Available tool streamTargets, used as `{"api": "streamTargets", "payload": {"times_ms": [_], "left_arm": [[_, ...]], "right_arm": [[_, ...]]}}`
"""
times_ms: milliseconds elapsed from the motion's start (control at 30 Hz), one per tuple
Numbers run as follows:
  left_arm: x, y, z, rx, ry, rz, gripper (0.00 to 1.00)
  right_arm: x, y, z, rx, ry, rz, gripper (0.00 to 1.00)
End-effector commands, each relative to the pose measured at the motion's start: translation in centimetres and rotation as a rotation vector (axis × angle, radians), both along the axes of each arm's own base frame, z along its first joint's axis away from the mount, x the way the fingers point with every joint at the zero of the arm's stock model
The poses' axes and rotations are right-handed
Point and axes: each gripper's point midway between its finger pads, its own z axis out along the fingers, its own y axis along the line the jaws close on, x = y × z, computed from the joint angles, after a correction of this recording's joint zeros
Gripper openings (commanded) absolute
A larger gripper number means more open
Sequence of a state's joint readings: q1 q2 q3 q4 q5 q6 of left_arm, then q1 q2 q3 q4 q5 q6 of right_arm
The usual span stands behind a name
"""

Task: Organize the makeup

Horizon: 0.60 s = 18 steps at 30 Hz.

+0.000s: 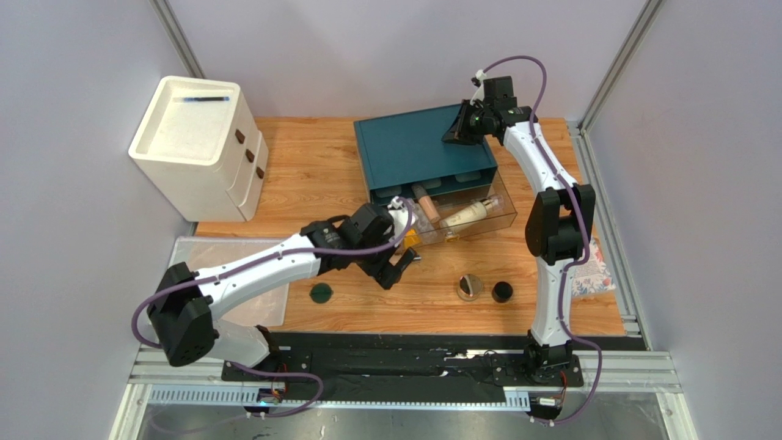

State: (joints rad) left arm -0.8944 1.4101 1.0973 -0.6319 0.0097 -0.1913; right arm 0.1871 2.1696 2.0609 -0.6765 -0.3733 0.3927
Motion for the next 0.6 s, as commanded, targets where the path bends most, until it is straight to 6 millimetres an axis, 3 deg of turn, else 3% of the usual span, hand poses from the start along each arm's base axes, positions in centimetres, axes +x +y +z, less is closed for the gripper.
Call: {"api": "streamTargets", "payload": {"times_ms": [0, 133, 267, 433, 567], "left_arm": [[-0.8, -3.1, 2.8, -0.111, -0.274, -0.198, 0.99], [-1.1, -4.2, 1.3, -0.095, -0.396, -0.253, 0.99], [-1.4, -4.4, -2.6, -0.055, -0.388, -0.268, 0.98], [-0.3, -5.5, -6.3, 0.017, -0.366, -0.260, 0.98], [0.9, -6.5, -7.7, 0.073, -0.379, -0.246, 0.96]], "right_arm": [[-3.6, -2.2, -8.5, -0.131, 0.271, -0.018, 0.00], [-3.8, -2.2, -8.6, -0.131, 0.275, -0.020, 0.00], [-3.9, -2.2, -8.8, -0.132, 0.281, -0.020, 0.00], [-4.1, -2.3, -8.9, -0.136, 0.286, -0.019, 0.00], [-4.3, -2.4, -9.1, -0.136, 0.291, -0.018, 0.00]]}}
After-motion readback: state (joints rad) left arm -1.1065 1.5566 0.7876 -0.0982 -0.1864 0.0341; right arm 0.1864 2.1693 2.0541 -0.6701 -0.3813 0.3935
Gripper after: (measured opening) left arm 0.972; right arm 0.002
